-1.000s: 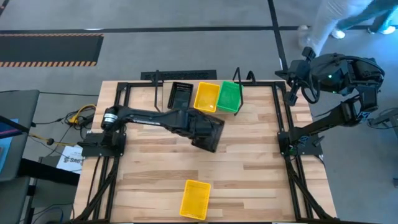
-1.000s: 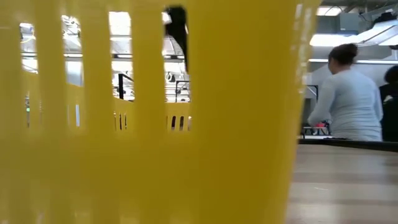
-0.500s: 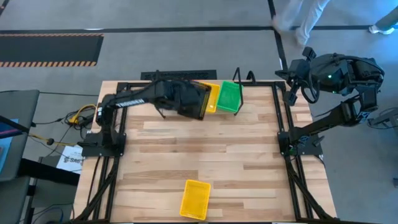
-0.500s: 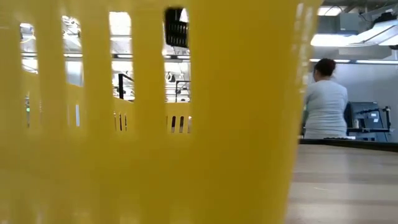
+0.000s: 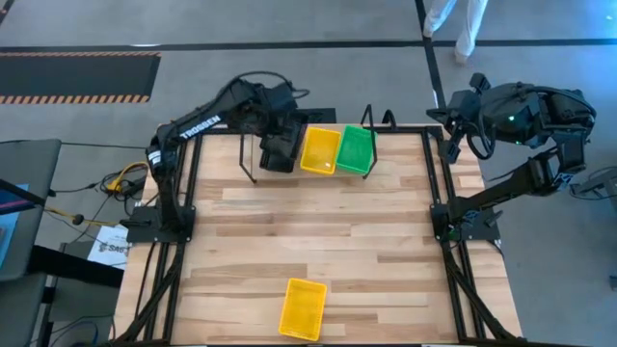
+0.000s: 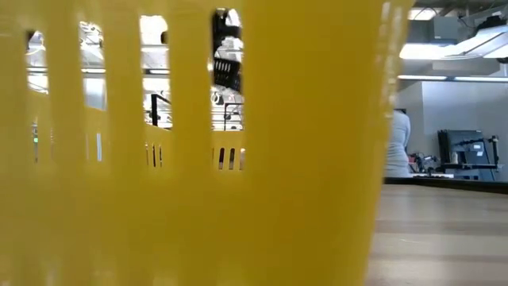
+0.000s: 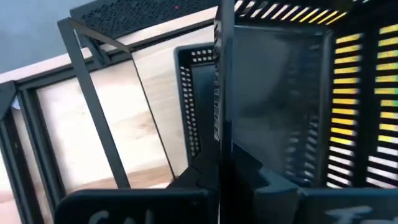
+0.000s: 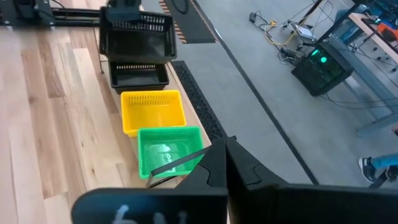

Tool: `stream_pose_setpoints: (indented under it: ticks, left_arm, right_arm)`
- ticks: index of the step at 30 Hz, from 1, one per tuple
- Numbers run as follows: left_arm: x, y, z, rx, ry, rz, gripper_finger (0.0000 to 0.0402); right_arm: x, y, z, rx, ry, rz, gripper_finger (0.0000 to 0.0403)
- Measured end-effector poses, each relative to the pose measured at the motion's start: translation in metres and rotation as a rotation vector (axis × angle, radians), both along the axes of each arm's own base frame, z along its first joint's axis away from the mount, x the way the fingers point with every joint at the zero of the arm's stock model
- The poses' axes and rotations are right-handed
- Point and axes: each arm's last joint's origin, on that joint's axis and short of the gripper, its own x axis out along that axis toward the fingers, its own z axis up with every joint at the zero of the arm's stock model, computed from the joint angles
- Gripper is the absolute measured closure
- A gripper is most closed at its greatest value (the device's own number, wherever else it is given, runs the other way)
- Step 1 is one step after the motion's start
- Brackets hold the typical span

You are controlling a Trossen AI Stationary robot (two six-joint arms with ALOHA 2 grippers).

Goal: Stack baskets on shelf by color
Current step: Stack the black bin on the black bin on the shelf

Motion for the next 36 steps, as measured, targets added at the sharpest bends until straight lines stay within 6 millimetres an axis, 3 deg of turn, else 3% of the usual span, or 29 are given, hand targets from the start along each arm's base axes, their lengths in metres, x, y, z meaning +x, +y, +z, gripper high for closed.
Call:
stream_pose_setpoints:
  ticks: [5, 15, 25, 36]
  left_arm:
    - [0.001, 0.015, -0.023, -0.048, 0.017, -0.023, 0.0401]
    - [0.009, 0.026, -0.069, -0.087, 0.036, -0.070, 0.0401]
    - [0.002, 0.034, -0.093, -0.098, 0.091, -0.032, 0.0401]
    - [0.004, 0.035, -0.102, -0.085, 0.062, 0.016, 0.0401]
  right_arm:
    - [0.000, 0.000, 0.000, 0.014, -0.012, -0.011, 0.0399]
    - [0.000, 0.000, 0.000, 0.037, -0.033, -0.029, 0.0399]
    - [0.000, 0.000, 0.000, 0.048, -0.043, -0.038, 0.0399]
    - [0.000, 0.000, 0.000, 0.031, -0.027, -0.024, 0.0399]
